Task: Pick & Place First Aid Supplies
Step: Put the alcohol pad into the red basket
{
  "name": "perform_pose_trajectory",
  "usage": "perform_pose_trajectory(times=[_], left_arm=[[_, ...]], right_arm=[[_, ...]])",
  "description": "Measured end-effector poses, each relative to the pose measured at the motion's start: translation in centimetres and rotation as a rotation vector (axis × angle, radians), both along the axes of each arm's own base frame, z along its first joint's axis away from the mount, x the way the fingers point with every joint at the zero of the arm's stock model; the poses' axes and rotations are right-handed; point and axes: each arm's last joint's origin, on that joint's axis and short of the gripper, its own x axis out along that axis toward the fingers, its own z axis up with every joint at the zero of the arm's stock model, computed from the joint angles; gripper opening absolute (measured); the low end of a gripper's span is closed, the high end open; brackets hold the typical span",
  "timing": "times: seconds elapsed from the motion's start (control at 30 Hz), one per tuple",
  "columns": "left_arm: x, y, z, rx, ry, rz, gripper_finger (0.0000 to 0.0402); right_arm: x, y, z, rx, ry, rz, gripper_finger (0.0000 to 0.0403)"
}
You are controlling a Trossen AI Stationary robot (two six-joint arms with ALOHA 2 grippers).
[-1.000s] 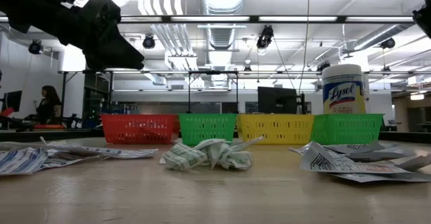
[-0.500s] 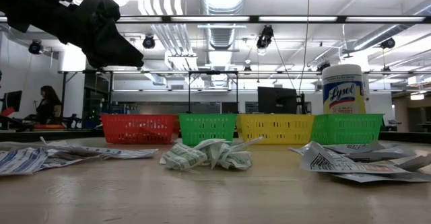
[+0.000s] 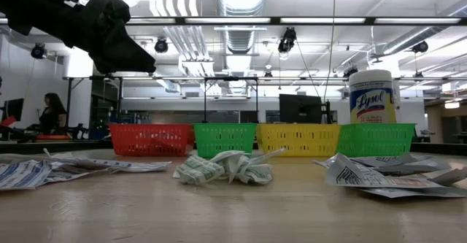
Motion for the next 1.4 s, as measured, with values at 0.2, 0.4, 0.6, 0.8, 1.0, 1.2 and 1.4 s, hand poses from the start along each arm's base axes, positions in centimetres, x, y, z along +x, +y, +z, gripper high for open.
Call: perform_pose_trajectory(times=[0.2, 0.4, 0.6, 0.8, 1.0, 1.2, 1.4], left_arm=[[0.0, 0.0, 0.0, 0.000, 0.000, 0.000, 0.0138], [0.0, 0.0, 0.0, 0.000, 0.000, -0.001, 0.0138], [0.0, 0.0, 0.0, -0.001, 0.001, -0.001, 0.0138], [0.0, 0.0, 0.0, -0.001, 0.001, -0.001, 0.0138], [0.0, 0.0, 0.0, -0.001, 0.001, -0.001, 0.0138], [0.0, 0.0, 0.0, -0.001, 0.000, -0.001, 0.0138], [0.0, 0.0, 0.0, -0.001, 0.001, -0.001, 0.0138]], right_arm=[[-0.4, -0.4, -0.3, -0.041, 0.035, -0.037, 0.0143], [-0.1, -0.5, -1.1, -0.068, 0.059, -0.049, 0.0136], [0.6, -0.4, -1.7, -0.046, 0.055, -0.030, 0.0136], [1.6, -0.7, -1.5, -0.016, 0.009, 0.011, 0.0139], [2.5, -0.9, -1.1, -0.077, -0.095, 0.080, 0.0127], [2.5, -0.9, -1.0, -0.081, -0.106, 0.108, 0.0113], [2.5, -0.9, -0.4, -0.065, -0.119, 0.127, 0.0102]])
